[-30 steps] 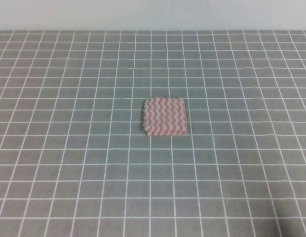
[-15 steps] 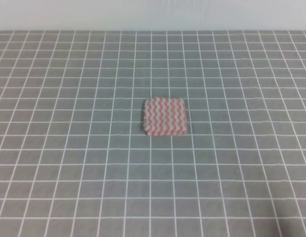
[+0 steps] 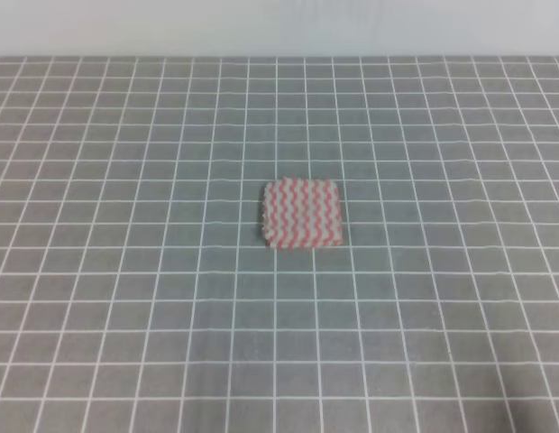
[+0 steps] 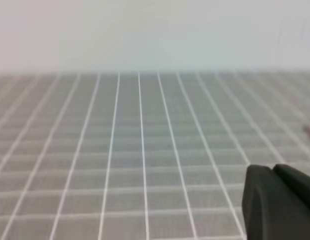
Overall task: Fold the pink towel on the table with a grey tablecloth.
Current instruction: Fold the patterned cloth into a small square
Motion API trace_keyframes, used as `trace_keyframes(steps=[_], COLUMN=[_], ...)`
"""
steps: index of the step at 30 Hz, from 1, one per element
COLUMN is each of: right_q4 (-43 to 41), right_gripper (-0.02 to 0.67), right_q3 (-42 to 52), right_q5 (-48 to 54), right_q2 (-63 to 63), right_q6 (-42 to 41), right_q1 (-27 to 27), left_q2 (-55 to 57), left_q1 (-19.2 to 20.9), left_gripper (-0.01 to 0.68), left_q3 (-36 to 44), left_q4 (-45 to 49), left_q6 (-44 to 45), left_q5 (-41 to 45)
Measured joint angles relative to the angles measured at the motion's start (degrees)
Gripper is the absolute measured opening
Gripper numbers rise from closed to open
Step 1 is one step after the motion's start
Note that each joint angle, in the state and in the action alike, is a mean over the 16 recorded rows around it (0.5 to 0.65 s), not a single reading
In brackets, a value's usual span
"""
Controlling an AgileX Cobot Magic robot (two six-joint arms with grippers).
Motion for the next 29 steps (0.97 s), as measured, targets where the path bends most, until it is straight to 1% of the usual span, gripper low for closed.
trace_keyframes(steps=[6,13,29], right_q4=[0.0,0.0,0.0], right_gripper=[-0.016,-0.017,-0.016], right_q3=[0.1,0.0,0.3], right_q5=[0.0,0.0,-0.5], right_q2=[0.0,0.0,0.0], right_q6=[0.0,0.0,0.0], right_q1=[0.0,0.0,0.0], left_q2=[0.0,0.3,0.2], left_q1=[0.0,0.0,0.0], left_gripper=[-0.002,-0.002,-0.002], left_q3=[2.6,2.6,2.7], left_q4=[-0.6,-1.1,-1.1], left_q6=[0.1,0.1,0.2], left_q5=[4.0,7.9,8.2])
